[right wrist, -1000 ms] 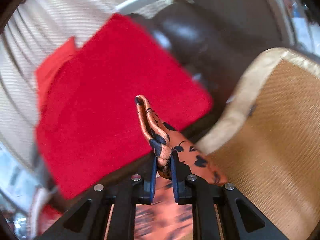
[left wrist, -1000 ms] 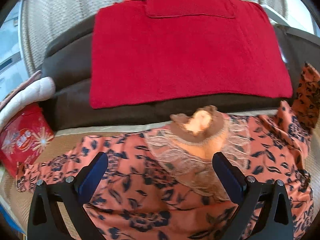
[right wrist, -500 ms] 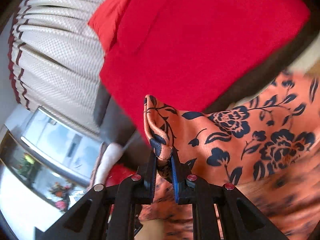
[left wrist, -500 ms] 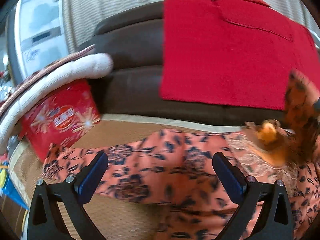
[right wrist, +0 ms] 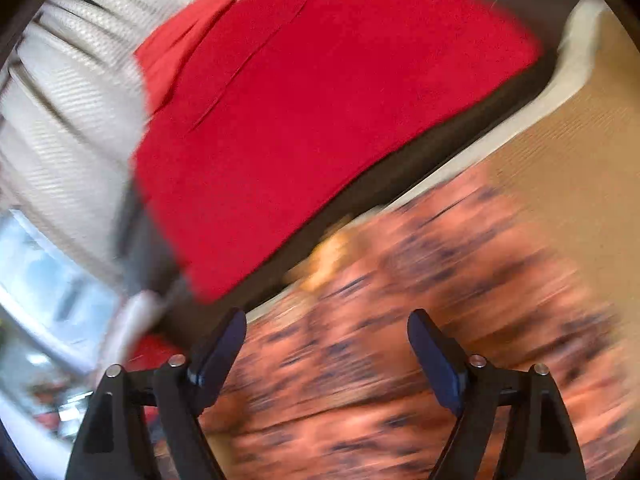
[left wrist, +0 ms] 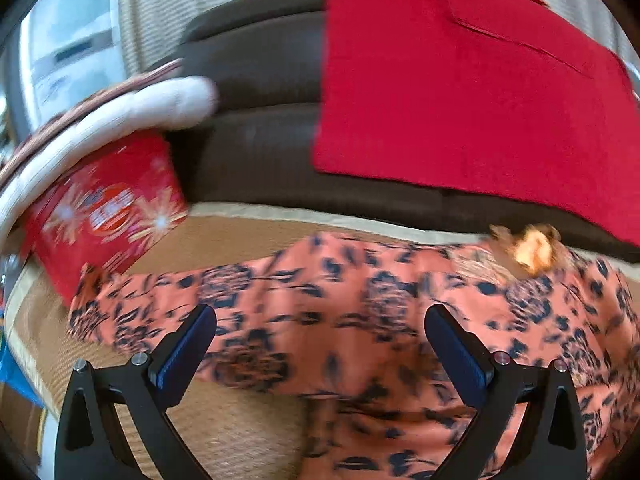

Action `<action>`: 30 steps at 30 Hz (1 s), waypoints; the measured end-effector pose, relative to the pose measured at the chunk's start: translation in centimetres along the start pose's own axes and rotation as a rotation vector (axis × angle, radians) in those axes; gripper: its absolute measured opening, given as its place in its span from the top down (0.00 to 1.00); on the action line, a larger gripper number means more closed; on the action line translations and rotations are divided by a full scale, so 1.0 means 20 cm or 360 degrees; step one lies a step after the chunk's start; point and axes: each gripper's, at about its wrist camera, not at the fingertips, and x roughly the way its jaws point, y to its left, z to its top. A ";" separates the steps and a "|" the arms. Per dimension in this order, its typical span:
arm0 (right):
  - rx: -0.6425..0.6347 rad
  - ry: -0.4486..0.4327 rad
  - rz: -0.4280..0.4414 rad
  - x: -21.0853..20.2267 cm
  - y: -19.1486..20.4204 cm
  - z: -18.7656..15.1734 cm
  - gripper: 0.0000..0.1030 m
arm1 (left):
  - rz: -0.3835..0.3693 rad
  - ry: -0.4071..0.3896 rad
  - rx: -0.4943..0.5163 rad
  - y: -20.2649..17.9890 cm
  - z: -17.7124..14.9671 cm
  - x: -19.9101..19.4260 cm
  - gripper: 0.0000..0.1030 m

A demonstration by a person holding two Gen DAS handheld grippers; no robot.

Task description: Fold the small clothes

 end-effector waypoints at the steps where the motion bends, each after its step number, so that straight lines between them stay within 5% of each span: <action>1: 0.0009 -0.0033 -0.0075 -0.02 -0.05 0.05 0.37 | -0.0037 0.0005 0.0041 -0.07 0.00 0.02 0.00; 2: 0.0048 -0.0054 -0.0123 -0.04 -0.13 0.09 0.49 | -0.0061 0.0020 0.0066 -0.12 0.00 0.03 0.00; 4: 0.0110 -0.0070 -0.0121 -0.05 -0.24 0.15 0.55 | -0.0061 0.0056 0.0111 -0.21 -0.01 0.08 0.00; 10: 0.0078 0.0077 -0.0094 0.16 -0.24 0.20 0.55 | 0.0054 0.0218 0.0264 -0.44 -0.07 0.29 0.00; 12: 0.0048 0.0223 -0.0101 0.27 -0.23 0.15 0.55 | 0.0112 0.0304 0.0349 -0.49 -0.12 0.36 0.00; 14: -0.0044 0.0400 -0.0243 0.40 -0.22 0.07 0.56 | 0.0124 0.0367 0.0409 -0.53 -0.18 0.40 0.00; 17: -0.0297 0.0397 -0.0363 0.39 -0.09 0.02 0.56 | 0.0118 0.0306 0.0443 -0.53 -0.19 0.32 0.00; 23: -0.0427 0.0244 -0.0160 0.21 0.05 -0.04 0.53 | 0.0013 0.0199 0.0195 -0.25 -0.13 -0.01 0.00; 27: -0.0446 0.0524 -0.0266 0.37 0.01 -0.12 0.50 | 0.0092 0.0144 0.0083 0.11 -0.11 -0.22 0.00; 30: -0.0411 0.0434 -0.0183 0.25 0.08 -0.10 0.49 | 0.0203 0.0155 -0.0033 0.45 -0.13 -0.33 0.00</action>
